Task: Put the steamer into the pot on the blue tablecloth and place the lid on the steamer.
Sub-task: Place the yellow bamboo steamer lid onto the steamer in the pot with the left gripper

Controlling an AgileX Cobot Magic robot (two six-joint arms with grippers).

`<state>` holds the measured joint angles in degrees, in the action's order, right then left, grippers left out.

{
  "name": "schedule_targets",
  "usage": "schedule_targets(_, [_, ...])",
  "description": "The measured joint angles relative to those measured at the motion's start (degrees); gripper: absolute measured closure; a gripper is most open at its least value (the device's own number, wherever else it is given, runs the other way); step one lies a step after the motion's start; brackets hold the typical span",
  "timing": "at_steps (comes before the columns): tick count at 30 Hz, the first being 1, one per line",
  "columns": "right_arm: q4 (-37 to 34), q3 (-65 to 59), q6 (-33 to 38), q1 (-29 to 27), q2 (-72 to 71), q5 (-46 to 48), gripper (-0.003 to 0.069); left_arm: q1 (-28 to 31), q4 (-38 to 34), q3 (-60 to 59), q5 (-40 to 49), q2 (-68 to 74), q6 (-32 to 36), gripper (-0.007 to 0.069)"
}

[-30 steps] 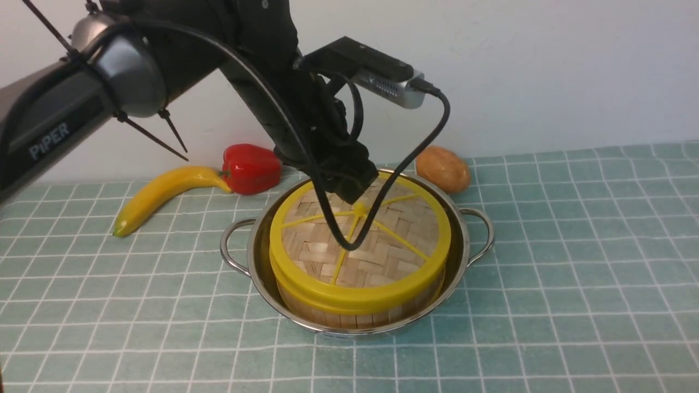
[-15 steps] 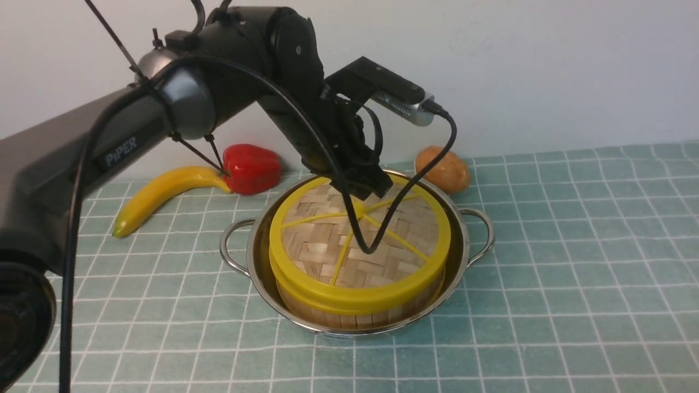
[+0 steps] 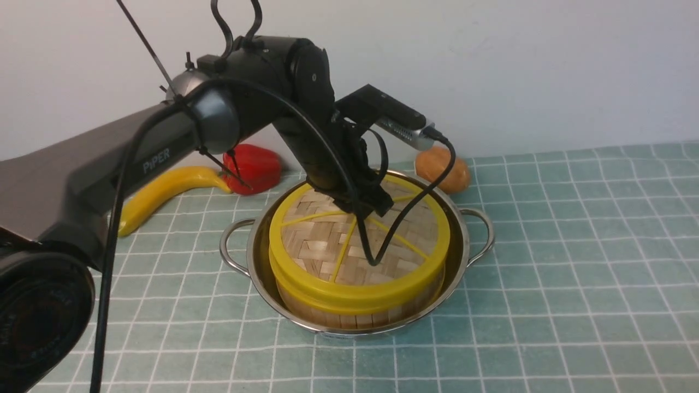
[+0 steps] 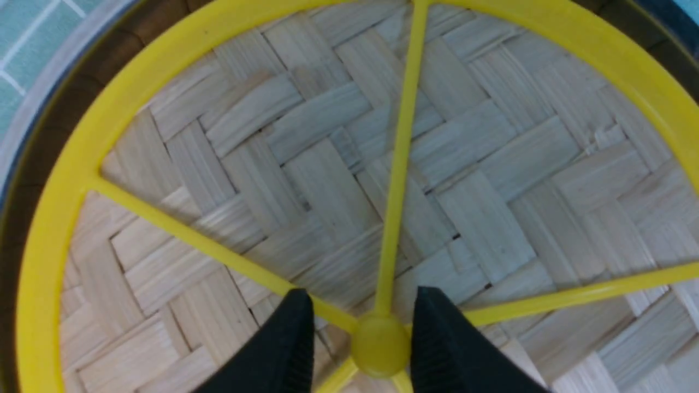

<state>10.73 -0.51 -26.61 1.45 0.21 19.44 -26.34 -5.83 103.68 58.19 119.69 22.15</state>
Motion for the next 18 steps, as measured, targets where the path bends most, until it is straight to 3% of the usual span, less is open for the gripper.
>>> schedule_targets(11, [0.00,0.00,0.00,0.00,0.00,0.00,0.0419,0.00,0.27,0.00,1.72,0.00,-0.12,0.0398])
schedule_targets(16, [0.00,0.00,0.00,0.00,0.00,0.00,0.0419,0.00,0.26,0.06,1.61,0.00,-0.12,0.0502])
schedule_targets(18, [0.00,0.00,0.00,0.00,0.00,0.00,0.0419,-0.07,0.26,0.11,1.61,0.00,-0.12,0.0502])
